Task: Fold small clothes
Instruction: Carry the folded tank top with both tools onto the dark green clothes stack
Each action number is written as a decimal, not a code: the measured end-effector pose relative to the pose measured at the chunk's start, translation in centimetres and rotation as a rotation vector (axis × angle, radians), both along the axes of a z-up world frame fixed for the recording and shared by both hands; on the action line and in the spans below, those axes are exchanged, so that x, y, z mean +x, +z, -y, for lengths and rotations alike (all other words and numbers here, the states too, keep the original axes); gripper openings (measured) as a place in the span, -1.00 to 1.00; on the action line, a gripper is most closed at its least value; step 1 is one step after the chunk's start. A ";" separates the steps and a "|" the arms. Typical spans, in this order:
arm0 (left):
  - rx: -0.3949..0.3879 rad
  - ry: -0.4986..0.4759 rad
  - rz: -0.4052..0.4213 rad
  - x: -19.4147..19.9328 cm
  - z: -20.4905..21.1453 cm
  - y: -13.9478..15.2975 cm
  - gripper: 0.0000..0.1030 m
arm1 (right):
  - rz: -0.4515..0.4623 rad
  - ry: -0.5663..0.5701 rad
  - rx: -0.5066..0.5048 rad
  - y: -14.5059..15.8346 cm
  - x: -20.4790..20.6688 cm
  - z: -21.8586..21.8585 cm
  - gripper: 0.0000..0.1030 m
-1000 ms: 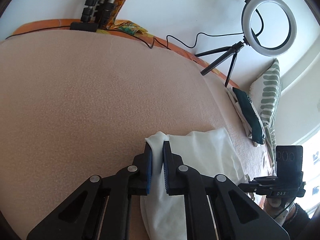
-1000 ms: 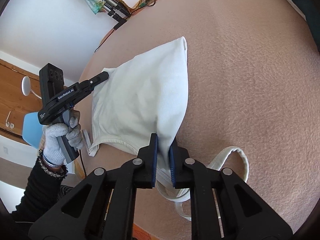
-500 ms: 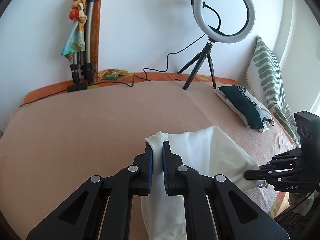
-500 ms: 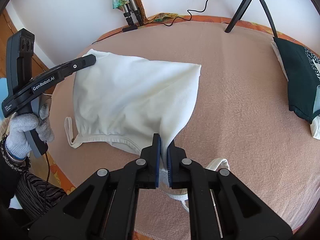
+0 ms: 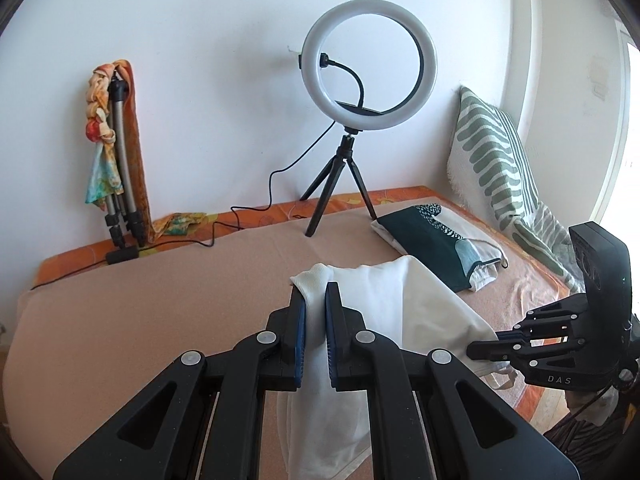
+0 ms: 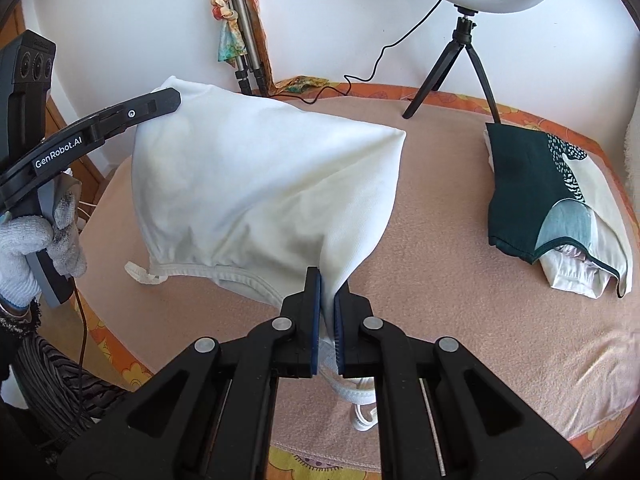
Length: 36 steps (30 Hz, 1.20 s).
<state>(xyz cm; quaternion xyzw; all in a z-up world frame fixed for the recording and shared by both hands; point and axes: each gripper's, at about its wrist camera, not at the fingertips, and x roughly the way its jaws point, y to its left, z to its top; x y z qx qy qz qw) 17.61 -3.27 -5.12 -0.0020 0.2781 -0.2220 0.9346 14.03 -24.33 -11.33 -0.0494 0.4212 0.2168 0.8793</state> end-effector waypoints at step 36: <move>-0.051 -0.242 0.104 9.8 25.1 3.2 -0.86 | 0.171 -0.335 -0.254 5.6 6.4 24.2 -0.87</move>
